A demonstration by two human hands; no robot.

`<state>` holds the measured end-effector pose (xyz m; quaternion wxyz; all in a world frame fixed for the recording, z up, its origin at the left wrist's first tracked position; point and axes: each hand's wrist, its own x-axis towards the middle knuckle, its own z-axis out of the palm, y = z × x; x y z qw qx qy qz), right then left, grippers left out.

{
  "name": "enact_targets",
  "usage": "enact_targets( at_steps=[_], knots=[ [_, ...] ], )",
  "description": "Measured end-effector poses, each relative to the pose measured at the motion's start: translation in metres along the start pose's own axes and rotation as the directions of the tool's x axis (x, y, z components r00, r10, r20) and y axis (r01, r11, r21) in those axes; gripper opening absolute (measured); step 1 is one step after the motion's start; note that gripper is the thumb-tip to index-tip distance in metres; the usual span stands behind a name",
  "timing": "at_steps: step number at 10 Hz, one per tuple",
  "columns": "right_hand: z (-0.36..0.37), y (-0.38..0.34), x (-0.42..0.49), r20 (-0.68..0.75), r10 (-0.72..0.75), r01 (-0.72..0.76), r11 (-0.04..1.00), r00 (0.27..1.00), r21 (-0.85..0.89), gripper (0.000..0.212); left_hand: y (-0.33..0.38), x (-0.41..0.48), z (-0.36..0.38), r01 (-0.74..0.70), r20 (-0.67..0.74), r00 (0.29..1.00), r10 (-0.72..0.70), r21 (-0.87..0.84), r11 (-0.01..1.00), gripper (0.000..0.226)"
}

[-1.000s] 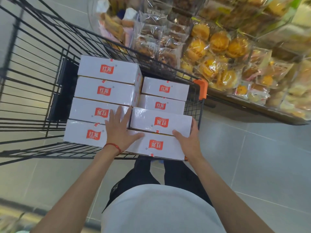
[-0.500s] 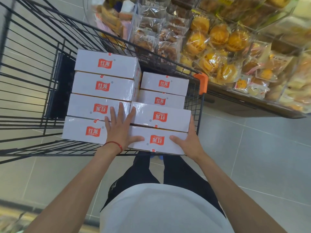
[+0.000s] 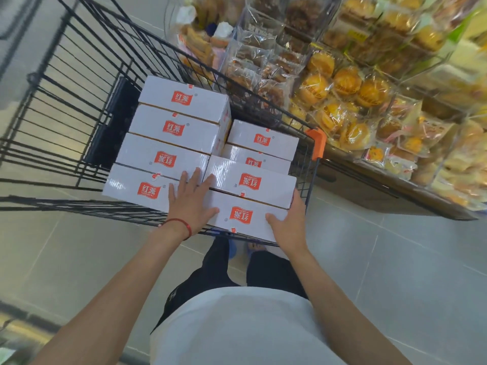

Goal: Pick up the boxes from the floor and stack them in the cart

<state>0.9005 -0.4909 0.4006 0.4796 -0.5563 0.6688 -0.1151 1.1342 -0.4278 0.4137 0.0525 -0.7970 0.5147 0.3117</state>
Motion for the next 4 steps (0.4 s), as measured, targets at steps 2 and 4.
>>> enact_targets(
  at_steps=[2,4],
  knots=[
    [-0.019,0.012,-0.004,0.101,-0.084,0.081,0.996,0.991,0.03,0.064,0.016,-0.052,0.022,0.141,-0.151,0.973,-0.173,-0.203,0.969,0.076],
    [-0.054,-0.005,-0.021,0.196,-0.137,0.133,0.99,0.971,0.038,0.05,0.039,-0.097,0.037,0.129,-0.289,0.909,-0.299,-0.487,0.864,0.062]
  ],
)
